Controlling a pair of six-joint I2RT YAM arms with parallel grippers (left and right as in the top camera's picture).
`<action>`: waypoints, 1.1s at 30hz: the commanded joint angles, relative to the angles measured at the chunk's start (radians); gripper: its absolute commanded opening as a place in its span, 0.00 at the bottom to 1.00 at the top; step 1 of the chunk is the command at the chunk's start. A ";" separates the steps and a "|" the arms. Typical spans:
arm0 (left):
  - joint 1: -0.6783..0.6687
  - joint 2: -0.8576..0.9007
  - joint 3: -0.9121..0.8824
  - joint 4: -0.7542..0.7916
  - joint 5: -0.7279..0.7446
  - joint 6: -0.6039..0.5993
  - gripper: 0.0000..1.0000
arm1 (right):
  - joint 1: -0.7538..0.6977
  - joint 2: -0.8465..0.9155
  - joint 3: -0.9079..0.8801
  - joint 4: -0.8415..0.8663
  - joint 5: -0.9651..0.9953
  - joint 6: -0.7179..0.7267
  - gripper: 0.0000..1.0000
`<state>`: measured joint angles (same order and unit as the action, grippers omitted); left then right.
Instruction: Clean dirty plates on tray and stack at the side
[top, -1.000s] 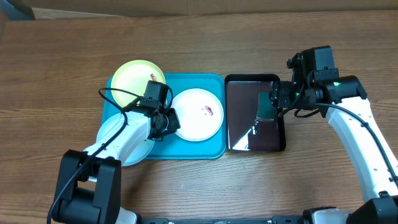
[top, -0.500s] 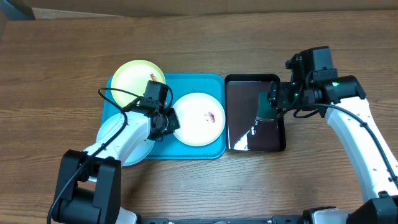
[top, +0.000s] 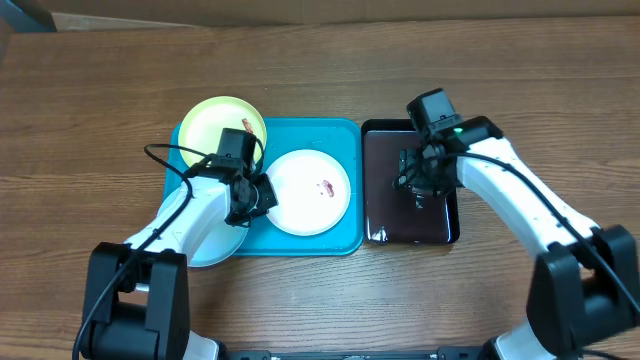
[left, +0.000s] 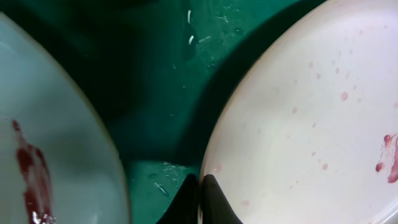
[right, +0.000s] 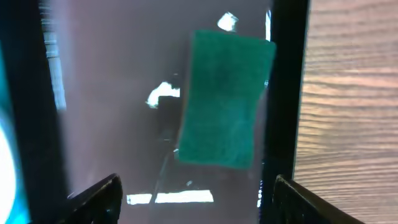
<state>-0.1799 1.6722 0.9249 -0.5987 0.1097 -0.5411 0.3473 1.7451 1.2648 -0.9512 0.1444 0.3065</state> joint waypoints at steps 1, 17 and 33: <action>0.005 0.005 0.014 -0.005 -0.013 0.065 0.04 | -0.011 0.042 -0.009 0.017 0.073 0.061 0.79; 0.003 0.005 0.014 -0.004 -0.013 0.067 0.04 | -0.022 0.079 -0.009 0.118 0.065 0.060 0.73; 0.003 0.005 0.014 -0.004 -0.013 0.067 0.04 | -0.024 0.087 -0.009 0.129 0.098 0.061 0.72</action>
<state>-0.1787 1.6722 0.9257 -0.5983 0.1081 -0.4942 0.3279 1.8172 1.2572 -0.8299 0.2249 0.3626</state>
